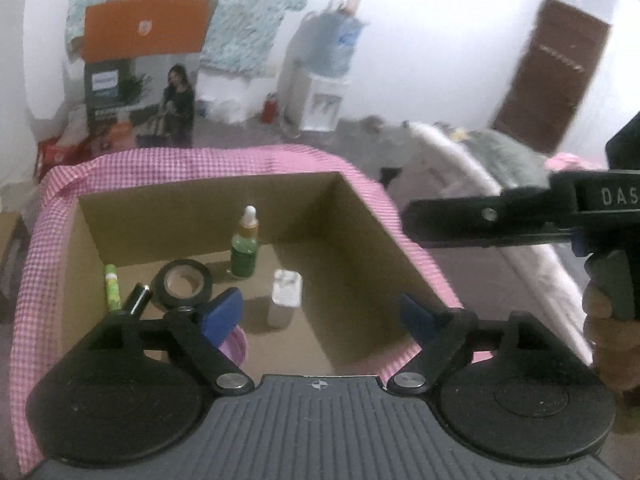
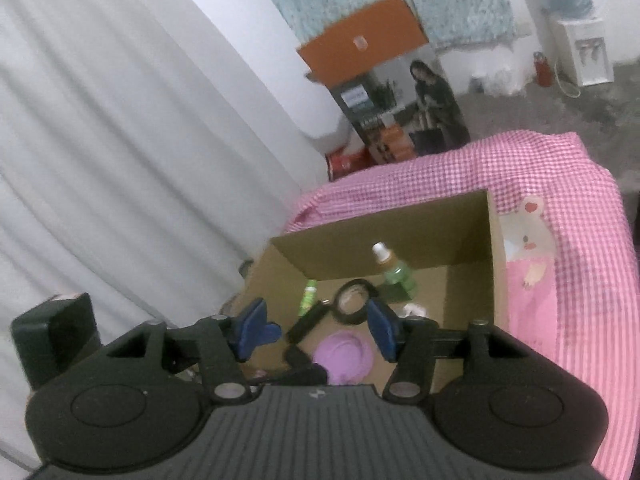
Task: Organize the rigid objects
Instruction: 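Carry the white charger plug into the box and open the right tool, then move the right tool back to the gold-lidded round jar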
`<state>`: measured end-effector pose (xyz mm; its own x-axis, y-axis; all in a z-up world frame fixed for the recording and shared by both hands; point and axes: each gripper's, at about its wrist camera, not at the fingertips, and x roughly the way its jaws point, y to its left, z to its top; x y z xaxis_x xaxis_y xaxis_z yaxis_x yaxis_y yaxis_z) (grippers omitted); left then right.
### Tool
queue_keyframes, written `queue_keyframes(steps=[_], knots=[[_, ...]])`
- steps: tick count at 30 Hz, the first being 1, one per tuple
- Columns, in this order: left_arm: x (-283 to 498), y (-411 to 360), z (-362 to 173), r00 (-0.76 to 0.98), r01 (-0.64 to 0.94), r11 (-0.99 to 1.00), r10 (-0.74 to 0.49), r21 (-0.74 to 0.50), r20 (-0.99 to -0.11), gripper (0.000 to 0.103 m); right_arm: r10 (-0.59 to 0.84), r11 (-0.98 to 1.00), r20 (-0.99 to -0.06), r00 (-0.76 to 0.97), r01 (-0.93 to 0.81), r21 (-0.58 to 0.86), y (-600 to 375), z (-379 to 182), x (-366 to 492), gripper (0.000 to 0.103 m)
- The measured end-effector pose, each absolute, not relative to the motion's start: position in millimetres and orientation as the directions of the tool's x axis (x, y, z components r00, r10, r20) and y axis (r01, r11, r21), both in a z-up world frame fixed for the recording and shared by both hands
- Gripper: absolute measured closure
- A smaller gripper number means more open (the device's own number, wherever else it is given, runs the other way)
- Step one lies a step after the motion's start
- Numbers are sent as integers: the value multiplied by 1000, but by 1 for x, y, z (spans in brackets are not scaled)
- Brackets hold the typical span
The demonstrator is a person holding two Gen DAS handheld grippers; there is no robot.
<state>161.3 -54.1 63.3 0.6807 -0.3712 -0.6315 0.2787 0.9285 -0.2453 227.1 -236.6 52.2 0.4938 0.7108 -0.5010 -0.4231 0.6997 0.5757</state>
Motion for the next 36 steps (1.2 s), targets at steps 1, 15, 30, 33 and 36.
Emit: queue_keyframes(steps=[1, 15, 30, 33, 36], knots=[[149, -50, 65, 682, 296, 923, -385, -247, -622, 14, 715, 695, -493, 496, -423, 582, -240, 54, 217, 43], [66, -33, -5, 580, 397, 871, -481, -288, -658, 5, 749, 654, -511, 421, -352, 670, -206, -17, 128, 43], [91, -56, -68, 580, 352, 935, -251, -40, -775, 5, 728, 685, -626, 278, -271, 676, -161, -84, 178, 55], [95, -58, -73, 579, 334, 942, -230, -29, -782, 5, 726, 688, -636, 262, -293, 664, -152, -85, 186, 55], [101, -55, -76, 569, 305, 951, -219, -44, -792, 5, 721, 692, -651, 238, -304, 655, -143, -87, 195, 55]])
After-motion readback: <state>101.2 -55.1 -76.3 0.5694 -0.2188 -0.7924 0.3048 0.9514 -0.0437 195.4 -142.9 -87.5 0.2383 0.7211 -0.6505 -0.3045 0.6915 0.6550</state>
